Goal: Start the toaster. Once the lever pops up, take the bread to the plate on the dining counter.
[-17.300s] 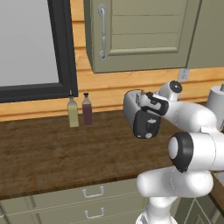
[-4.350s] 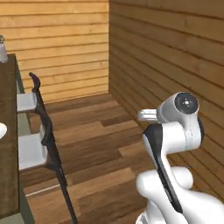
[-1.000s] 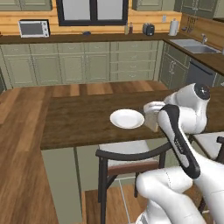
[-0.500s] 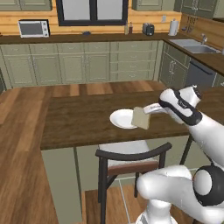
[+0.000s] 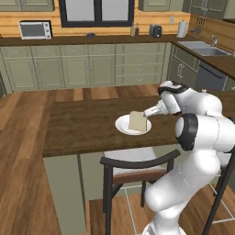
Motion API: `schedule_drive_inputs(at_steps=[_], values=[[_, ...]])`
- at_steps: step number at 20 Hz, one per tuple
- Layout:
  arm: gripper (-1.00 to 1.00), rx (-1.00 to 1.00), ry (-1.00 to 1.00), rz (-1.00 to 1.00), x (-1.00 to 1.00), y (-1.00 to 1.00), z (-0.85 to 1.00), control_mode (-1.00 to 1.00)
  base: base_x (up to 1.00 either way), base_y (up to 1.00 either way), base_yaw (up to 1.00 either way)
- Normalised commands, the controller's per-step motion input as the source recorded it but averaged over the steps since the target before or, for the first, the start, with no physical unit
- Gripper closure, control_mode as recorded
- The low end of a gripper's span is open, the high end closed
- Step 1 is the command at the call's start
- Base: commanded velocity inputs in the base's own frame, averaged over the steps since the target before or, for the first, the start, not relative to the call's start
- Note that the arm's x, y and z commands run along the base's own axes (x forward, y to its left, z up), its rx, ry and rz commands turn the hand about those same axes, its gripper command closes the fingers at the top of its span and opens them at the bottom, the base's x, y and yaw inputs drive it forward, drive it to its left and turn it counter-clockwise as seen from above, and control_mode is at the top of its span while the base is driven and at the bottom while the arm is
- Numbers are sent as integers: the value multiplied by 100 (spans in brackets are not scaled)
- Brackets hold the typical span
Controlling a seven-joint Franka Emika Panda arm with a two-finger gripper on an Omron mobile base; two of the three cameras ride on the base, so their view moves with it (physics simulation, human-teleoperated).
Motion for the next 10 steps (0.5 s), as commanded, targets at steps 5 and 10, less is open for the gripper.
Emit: schedule_drive_inputs(at_steps=[5,10], values=[[100,0,7,3,75,11,-32,-100,0,0,0],[100,0,0,0,23,17,-41,-100,0,0,0]])
